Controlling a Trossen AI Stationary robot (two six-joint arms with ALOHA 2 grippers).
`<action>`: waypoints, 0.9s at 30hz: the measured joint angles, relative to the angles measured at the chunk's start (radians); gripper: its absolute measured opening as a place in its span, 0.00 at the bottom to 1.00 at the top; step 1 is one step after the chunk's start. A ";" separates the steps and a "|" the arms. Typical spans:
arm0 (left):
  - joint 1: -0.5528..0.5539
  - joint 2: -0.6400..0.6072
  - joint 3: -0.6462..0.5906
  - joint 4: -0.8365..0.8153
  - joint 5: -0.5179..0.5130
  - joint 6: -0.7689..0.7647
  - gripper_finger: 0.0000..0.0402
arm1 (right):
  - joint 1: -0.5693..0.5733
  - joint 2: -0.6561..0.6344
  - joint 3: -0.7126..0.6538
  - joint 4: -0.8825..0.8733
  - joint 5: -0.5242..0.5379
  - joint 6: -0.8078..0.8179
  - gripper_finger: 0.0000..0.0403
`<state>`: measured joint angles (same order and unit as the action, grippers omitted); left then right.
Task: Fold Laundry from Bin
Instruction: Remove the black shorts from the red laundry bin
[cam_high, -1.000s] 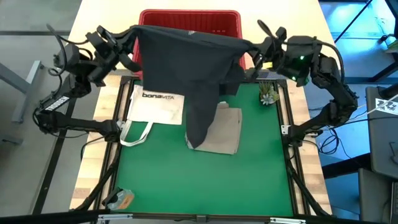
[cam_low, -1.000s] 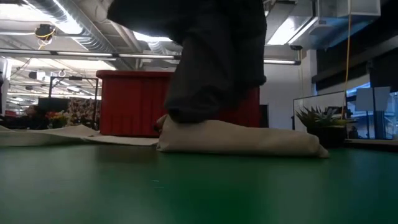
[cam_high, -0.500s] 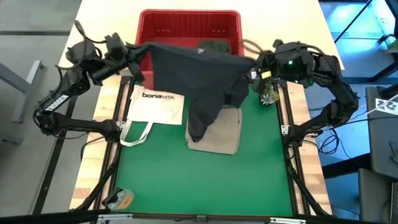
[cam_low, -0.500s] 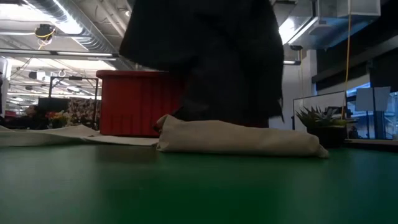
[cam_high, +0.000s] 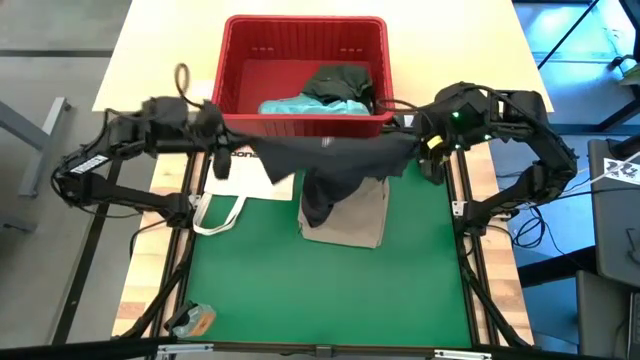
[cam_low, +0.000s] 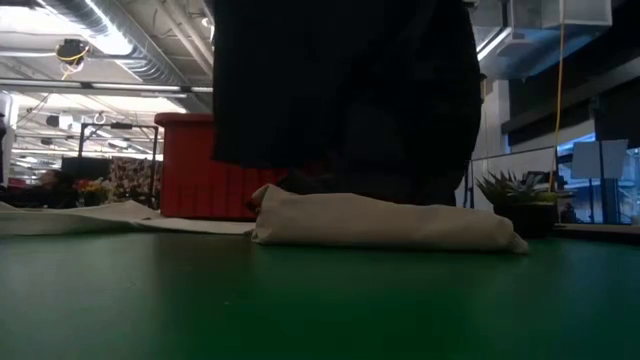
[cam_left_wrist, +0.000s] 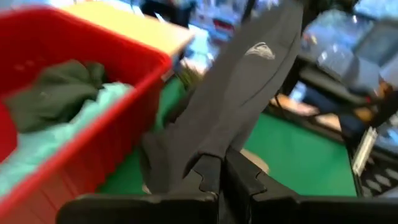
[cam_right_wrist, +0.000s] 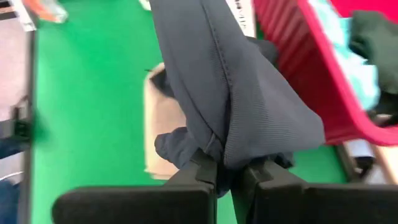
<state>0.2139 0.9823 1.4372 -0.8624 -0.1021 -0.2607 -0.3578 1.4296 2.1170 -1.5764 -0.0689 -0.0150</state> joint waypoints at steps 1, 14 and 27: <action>-0.023 0.000 -0.011 0.000 -0.003 -0.001 0.00 | 0.020 0.001 -0.003 0.002 0.000 0.012 0.05; -0.354 0.000 -0.181 -0.002 -0.049 -0.211 0.00 | 0.456 -0.016 -0.347 0.006 0.198 0.251 0.05; -0.664 0.035 -0.512 0.210 -0.068 -0.594 0.00 | 0.812 -0.019 -0.794 0.289 0.127 0.656 0.05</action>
<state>-0.4499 1.0172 0.9256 -0.6525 -0.1700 -0.8546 0.4546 1.4109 1.3231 -1.2876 0.0585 0.6407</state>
